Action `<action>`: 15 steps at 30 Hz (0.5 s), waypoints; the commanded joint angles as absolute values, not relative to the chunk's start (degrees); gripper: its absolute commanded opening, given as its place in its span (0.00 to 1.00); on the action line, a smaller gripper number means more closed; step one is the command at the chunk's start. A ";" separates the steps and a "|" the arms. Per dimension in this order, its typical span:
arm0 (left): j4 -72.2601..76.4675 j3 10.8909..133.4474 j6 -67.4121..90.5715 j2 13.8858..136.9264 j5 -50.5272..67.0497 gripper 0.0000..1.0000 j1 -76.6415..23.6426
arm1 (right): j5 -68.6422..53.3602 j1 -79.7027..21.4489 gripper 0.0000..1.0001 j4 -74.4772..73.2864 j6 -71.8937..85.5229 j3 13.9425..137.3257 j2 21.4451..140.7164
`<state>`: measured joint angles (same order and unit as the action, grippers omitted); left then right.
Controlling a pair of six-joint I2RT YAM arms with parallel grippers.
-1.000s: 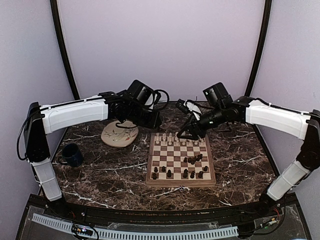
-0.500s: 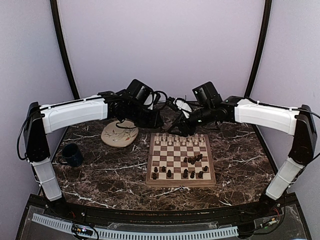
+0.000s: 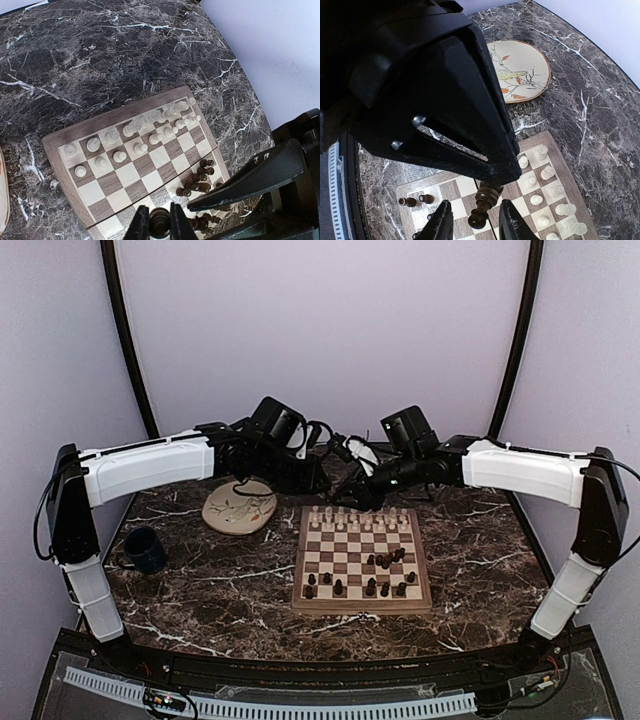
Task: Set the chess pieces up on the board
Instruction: Pass from the right arm to the left
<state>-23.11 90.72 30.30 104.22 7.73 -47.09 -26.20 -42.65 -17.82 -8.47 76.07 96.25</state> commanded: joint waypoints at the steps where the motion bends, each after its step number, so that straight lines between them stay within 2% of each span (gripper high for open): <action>1: -21.67 89.85 30.76 100.60 8.87 0.00 -47.20 | -26.54 -43.06 0.30 -16.44 -7.26 77.51 97.96; 5: -21.49 89.65 30.70 100.37 8.87 0.00 -47.11 | -25.94 -43.07 0.25 -16.52 -7.13 77.35 98.26; 15: -20.71 88.59 30.76 99.96 8.92 0.00 -46.85 | -24.98 -43.07 0.01 -16.49 -6.92 76.84 97.99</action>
<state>-22.50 89.58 30.70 103.98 8.12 -47.03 -25.47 -42.65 -17.45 -6.85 76.09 97.54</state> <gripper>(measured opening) 0.127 0.090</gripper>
